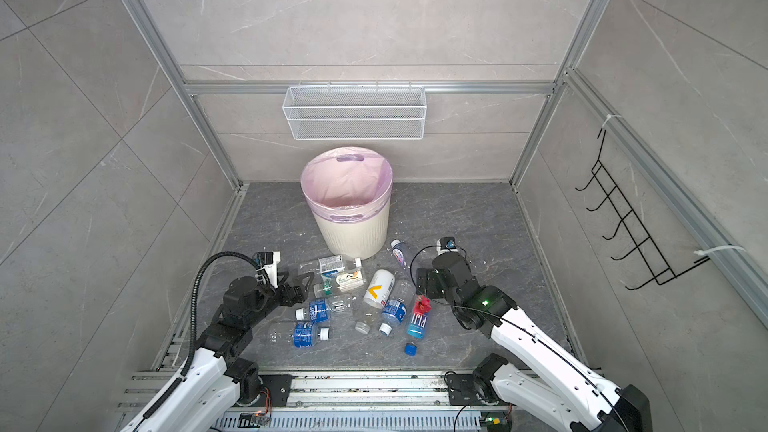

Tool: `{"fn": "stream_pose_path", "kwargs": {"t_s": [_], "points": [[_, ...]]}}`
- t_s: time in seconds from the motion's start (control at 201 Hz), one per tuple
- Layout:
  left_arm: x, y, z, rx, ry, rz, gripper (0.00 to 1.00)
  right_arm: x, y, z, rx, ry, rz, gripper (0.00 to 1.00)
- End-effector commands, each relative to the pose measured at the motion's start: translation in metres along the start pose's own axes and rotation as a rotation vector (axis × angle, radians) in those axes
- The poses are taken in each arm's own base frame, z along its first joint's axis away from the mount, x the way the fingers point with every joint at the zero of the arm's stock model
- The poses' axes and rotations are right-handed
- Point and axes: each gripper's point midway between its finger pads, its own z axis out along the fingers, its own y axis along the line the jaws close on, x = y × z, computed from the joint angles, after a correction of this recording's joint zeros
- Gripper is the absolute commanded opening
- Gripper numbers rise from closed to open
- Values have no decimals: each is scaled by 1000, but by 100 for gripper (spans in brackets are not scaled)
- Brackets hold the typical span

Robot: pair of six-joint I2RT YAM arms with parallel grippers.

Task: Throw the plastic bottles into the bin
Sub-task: 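Lower the right gripper onto the purple-labelled bottle beside the bin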

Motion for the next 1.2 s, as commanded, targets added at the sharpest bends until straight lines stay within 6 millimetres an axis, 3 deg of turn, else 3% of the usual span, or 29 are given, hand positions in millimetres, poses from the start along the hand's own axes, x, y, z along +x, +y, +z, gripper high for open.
{"fn": "stream_pose_path", "kwargs": {"t_s": [0.0, 0.324, 0.702, 0.956, 1.2], "points": [[-6, -7, -2, 31, -23, 35, 97, 11, -7, 8, 36, 22, 23, 100], [-4, -5, 0, 25, -14, 31, 97, 1, 12, 30, 11, 68, -44, 99], [0, -3, 4, 20, 0, 25, 97, -21, 42, 79, -34, 133, -90, 100], [1, -2, 7, 16, 6, 19, 97, -36, 44, 112, -46, 184, -79, 98], [1, -1, 6, 9, 3, 18, 97, -29, 46, 141, -46, 269, -107, 95]]}}
